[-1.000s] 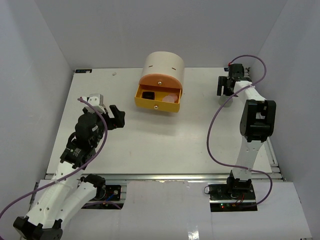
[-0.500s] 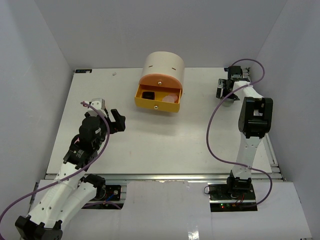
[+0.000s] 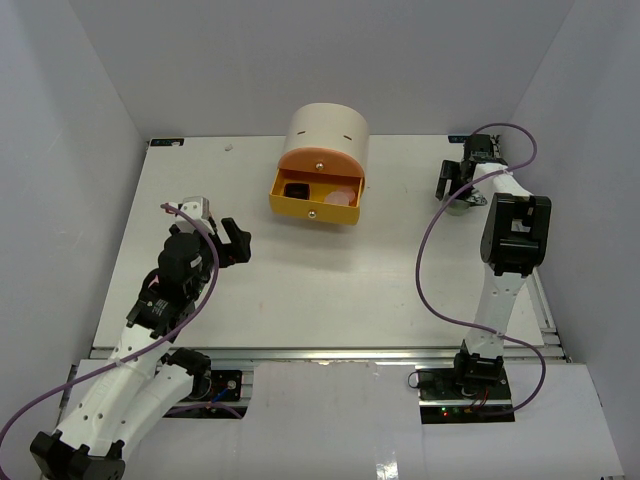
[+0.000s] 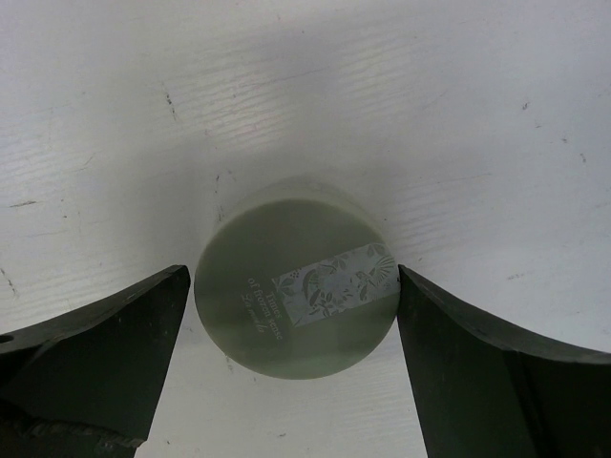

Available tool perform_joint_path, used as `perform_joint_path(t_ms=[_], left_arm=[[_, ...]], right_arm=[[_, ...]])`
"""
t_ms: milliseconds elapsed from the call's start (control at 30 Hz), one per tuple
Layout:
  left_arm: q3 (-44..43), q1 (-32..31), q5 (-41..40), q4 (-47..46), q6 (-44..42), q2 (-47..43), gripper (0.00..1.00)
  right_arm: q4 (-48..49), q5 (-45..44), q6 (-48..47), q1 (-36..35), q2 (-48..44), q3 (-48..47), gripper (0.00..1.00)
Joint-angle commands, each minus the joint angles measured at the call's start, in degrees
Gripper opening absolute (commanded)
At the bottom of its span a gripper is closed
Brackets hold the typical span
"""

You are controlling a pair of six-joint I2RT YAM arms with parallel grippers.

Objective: Organize the makeup

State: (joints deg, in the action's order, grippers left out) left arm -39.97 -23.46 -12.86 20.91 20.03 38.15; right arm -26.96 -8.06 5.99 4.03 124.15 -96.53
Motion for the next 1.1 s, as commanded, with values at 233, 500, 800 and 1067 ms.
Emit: perform_joint_path(t_ms=[233,500,800,1067], left_arm=[[0.2,0.2,0.4,-0.7,0.5,0.0,0.98],[0.2,0.2,0.4,-0.7,0.6,-0.1,0.98],[0.2,0.2,0.5,-0.7,0.9,-0.3,0.98],[0.3,0.3,-0.1,-0.7,1.0,-0.3,0.98]], right_arm=[[0.1,2.8,1.7,0.8,-0.1,0.9,0.91],[0.1,7.0,0.2,2.1,-3.6,2.2,0.38],[0.0,35.4,-22.6,-1.6,-23.1,15.3,0.08],[3.2,41.8,-33.6,-19.5,-43.8,23.0,0.14]])
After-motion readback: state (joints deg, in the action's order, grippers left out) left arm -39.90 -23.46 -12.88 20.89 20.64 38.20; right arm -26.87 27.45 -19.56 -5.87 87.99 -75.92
